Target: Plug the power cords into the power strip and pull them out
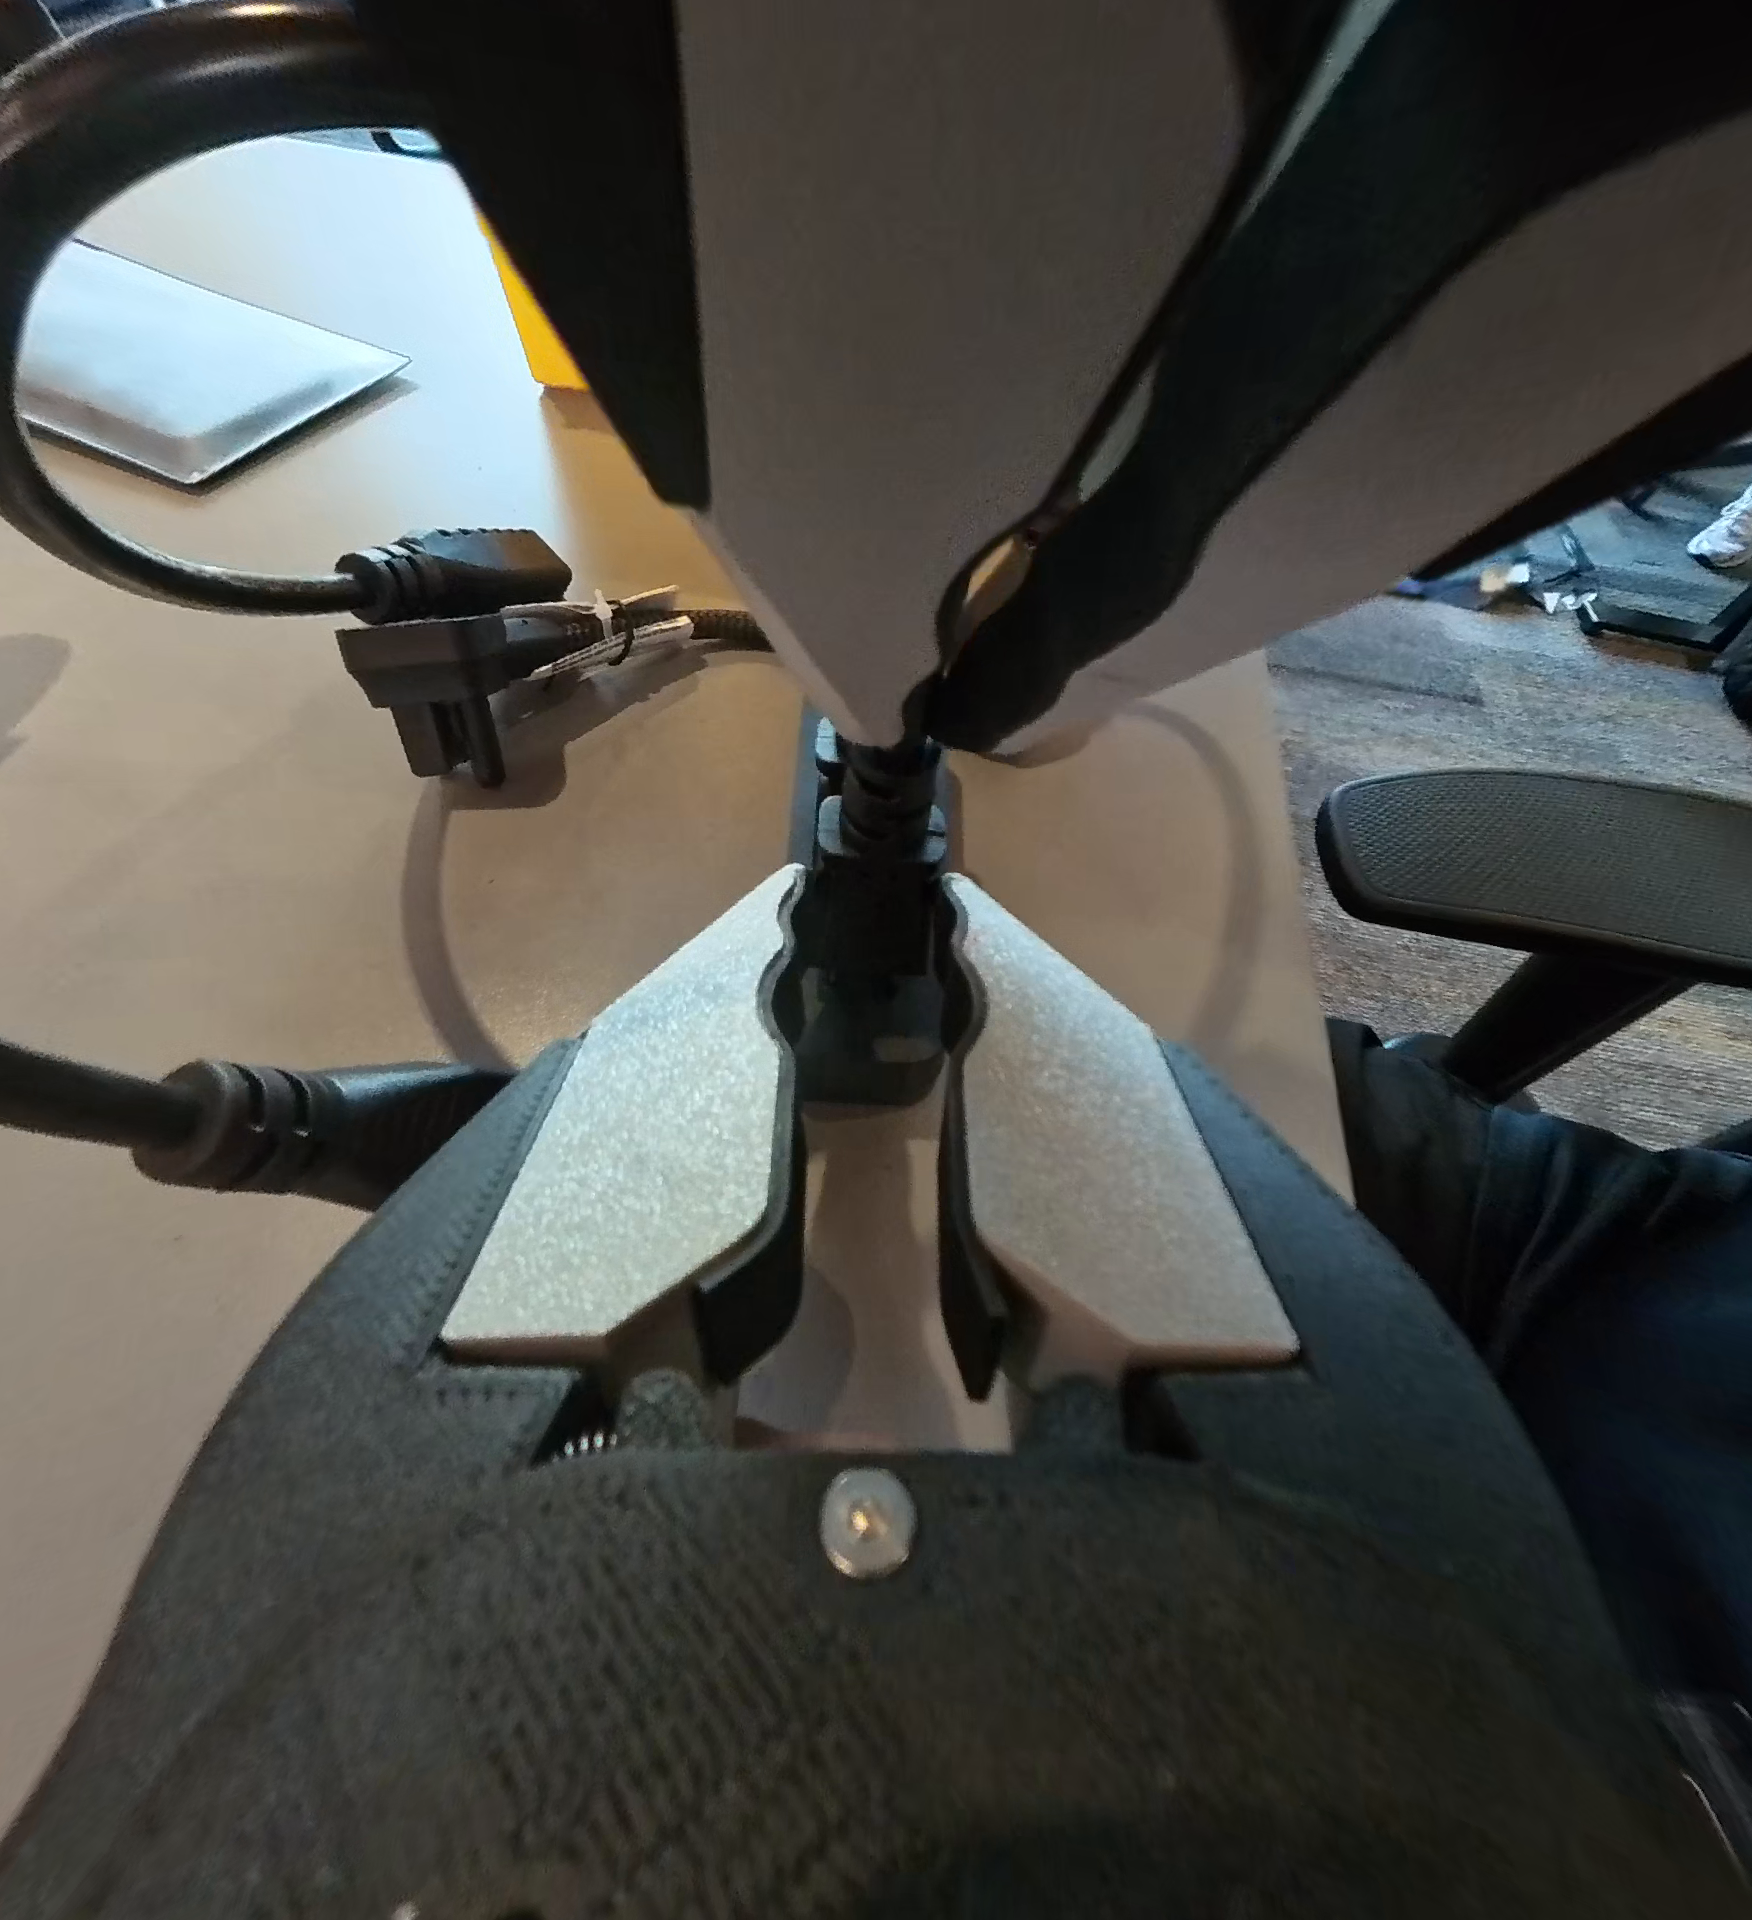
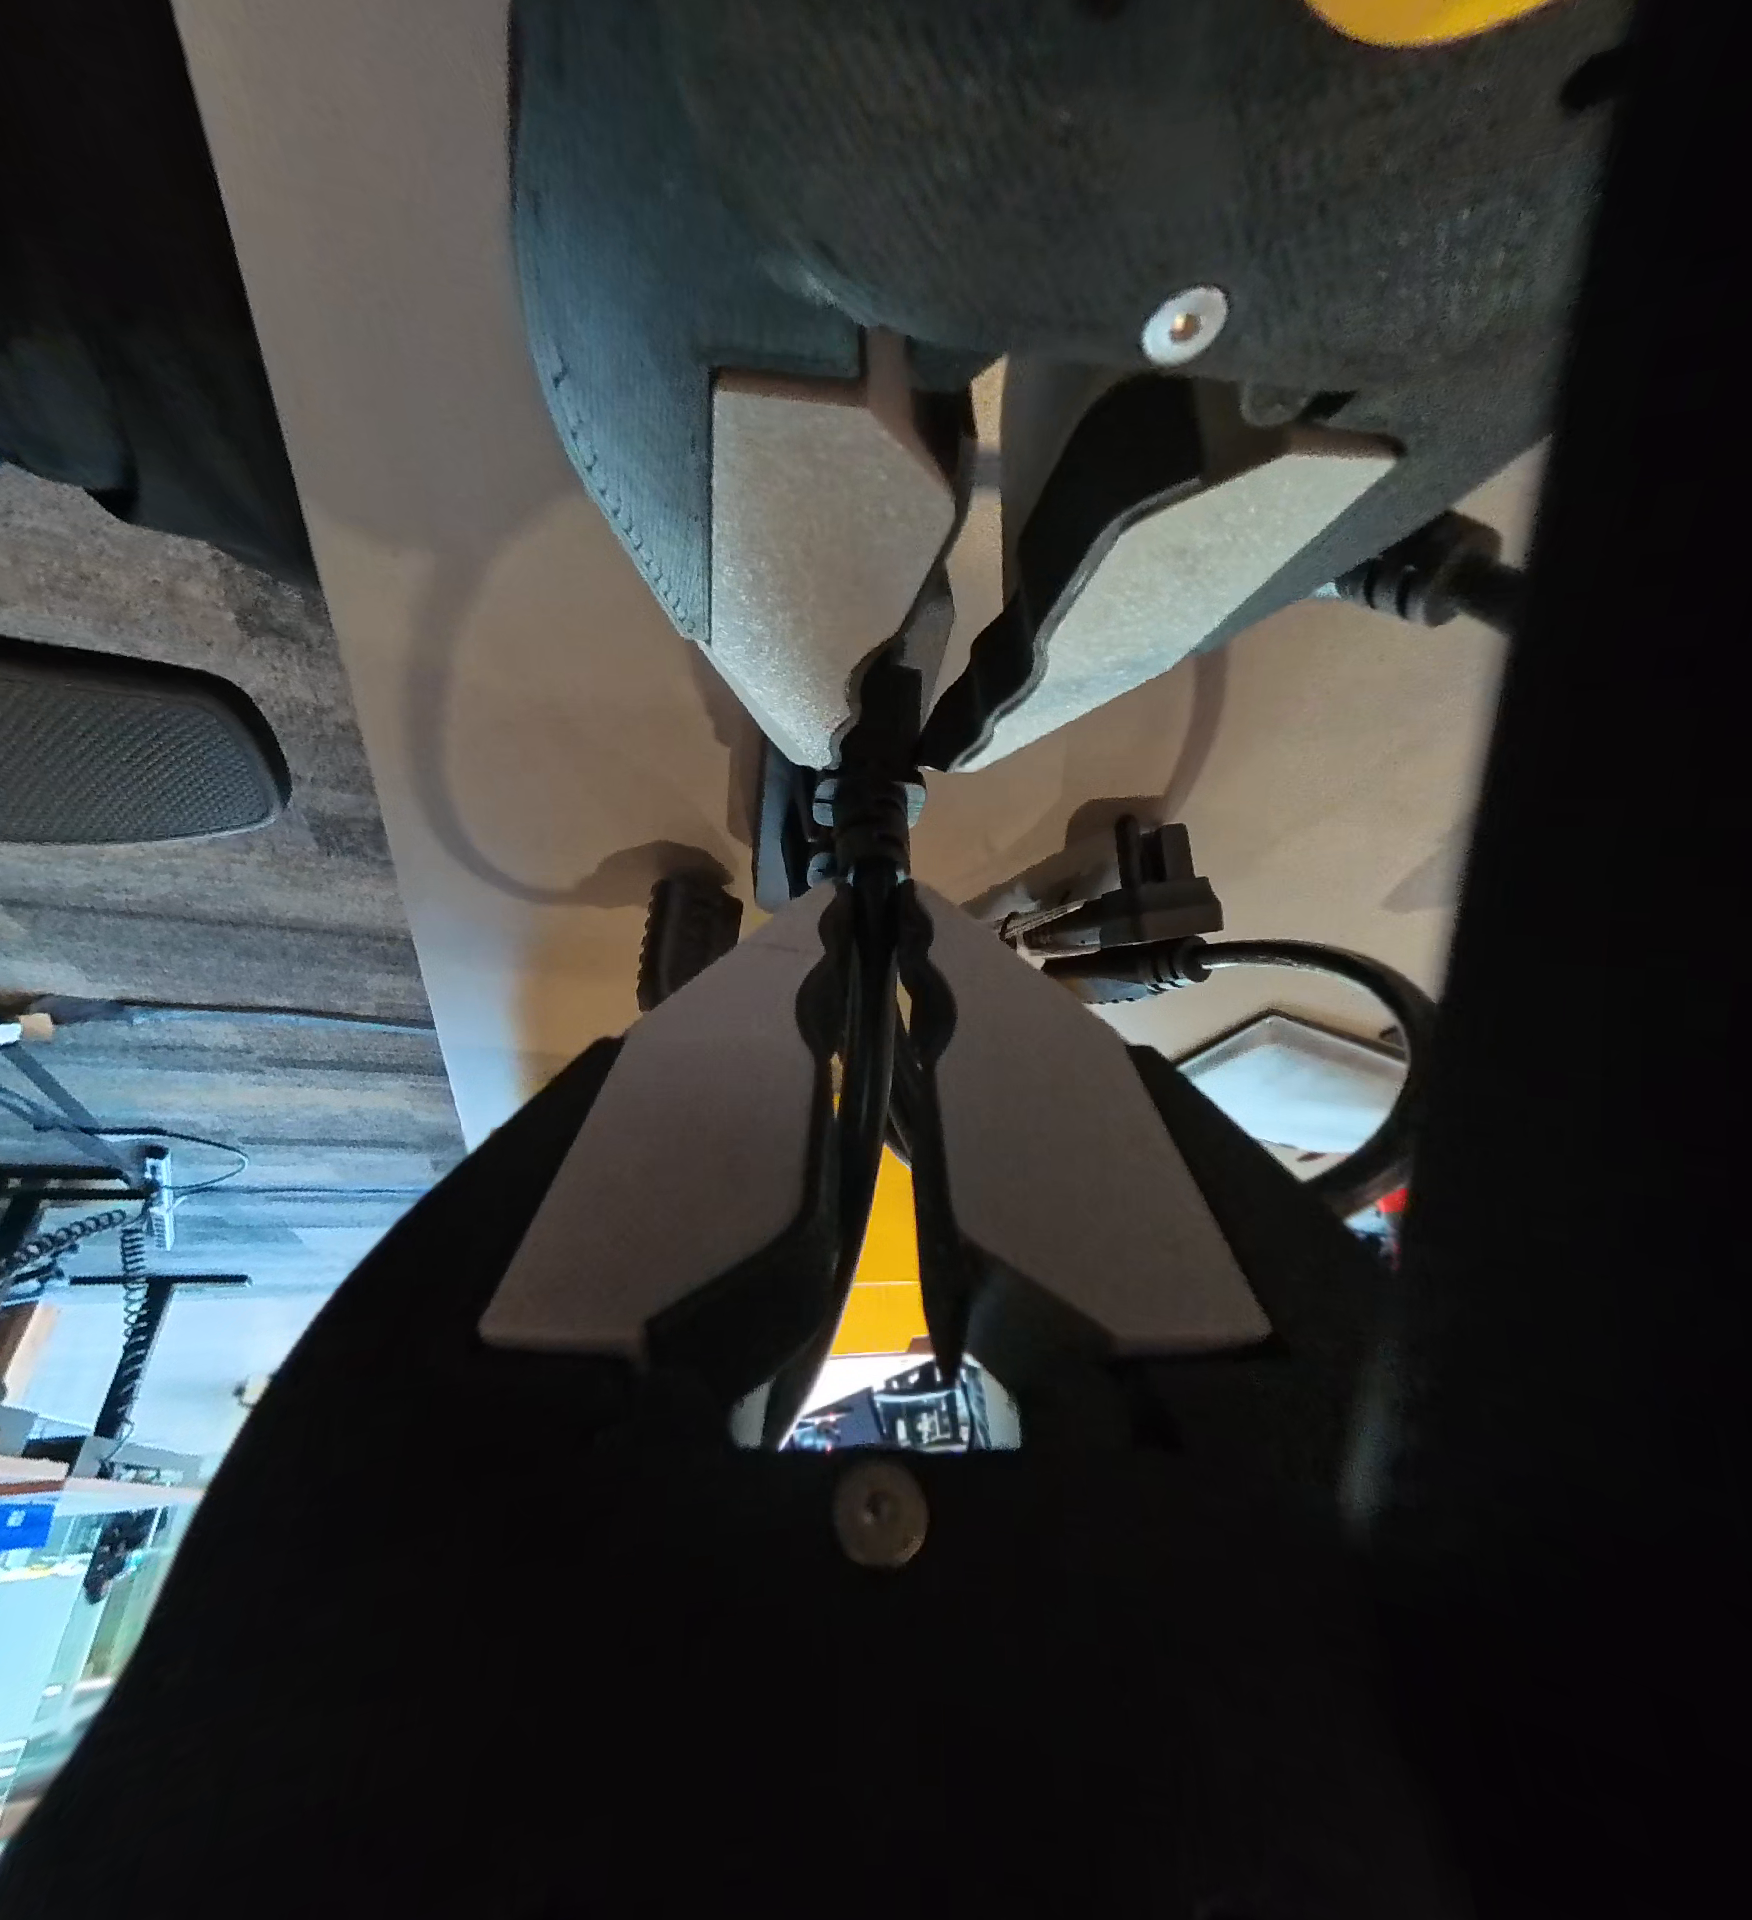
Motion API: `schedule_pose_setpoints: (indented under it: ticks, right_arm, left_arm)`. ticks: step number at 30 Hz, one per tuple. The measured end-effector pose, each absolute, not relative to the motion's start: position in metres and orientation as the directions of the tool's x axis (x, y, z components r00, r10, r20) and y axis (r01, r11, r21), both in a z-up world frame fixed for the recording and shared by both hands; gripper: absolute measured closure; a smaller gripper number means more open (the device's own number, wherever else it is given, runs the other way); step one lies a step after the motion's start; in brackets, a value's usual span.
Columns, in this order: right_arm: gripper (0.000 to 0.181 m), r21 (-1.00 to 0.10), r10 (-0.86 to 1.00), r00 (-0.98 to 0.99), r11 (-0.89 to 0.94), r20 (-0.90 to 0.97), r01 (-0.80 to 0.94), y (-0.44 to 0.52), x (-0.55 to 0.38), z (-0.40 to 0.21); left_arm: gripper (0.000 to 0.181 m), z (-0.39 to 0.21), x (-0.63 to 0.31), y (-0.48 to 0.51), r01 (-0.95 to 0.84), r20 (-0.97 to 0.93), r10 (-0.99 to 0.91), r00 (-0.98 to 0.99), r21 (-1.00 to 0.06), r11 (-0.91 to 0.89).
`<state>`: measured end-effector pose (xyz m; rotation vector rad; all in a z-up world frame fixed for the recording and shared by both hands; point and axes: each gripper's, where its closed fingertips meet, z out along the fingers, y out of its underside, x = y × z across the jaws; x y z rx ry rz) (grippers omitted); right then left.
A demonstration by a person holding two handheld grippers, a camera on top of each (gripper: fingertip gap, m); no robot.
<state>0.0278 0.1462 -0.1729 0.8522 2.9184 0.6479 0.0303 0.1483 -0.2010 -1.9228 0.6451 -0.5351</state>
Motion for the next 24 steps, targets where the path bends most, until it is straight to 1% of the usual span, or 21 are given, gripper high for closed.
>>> schedule_pose_setpoints:
  ticks: [6,13,16,19,23,24]
  right_arm:
    - [0.178,0.338,0.549,-0.833,0.773,0.069,0.537,0.1485,0.0297,-0.1743]
    - [0.180,0.354,0.538,-0.840,0.775,0.067,0.524,0.1483,0.0294,-0.1753]
    - [0.180,0.325,0.545,-0.835,0.778,0.076,0.537,0.1477,0.0296,-0.1756]
    - [0.180,0.319,0.541,-0.838,0.782,0.078,0.535,0.1464,0.0296,-0.1767]
    - [0.181,0.296,0.511,-0.855,0.806,0.089,0.512,0.1446,0.0279,-0.1823]
    - [0.181,0.266,0.520,-0.849,0.809,0.092,0.524,0.1446,0.0279,-0.1820]
  left_arm:
    - [0.159,-0.2016,0.0318,0.1511,-0.212,0.082,-0.651,0.755,-0.908,-0.360]
    - [0.160,-0.2020,0.0325,0.1510,-0.205,0.095,-0.654,0.751,-0.907,-0.368]
    - [0.160,-0.2024,0.0326,0.1508,-0.201,0.100,-0.651,0.752,-0.906,-0.372]
    - [0.160,-0.2030,0.0327,0.1503,-0.199,0.107,-0.650,0.752,-0.904,-0.379]
    - [0.160,-0.2093,0.0319,0.1498,-0.229,0.094,-0.644,0.760,-0.887,-0.400]
    - [0.160,-0.2094,0.0320,0.1497,-0.229,0.094,-0.644,0.759,-0.887,-0.400]
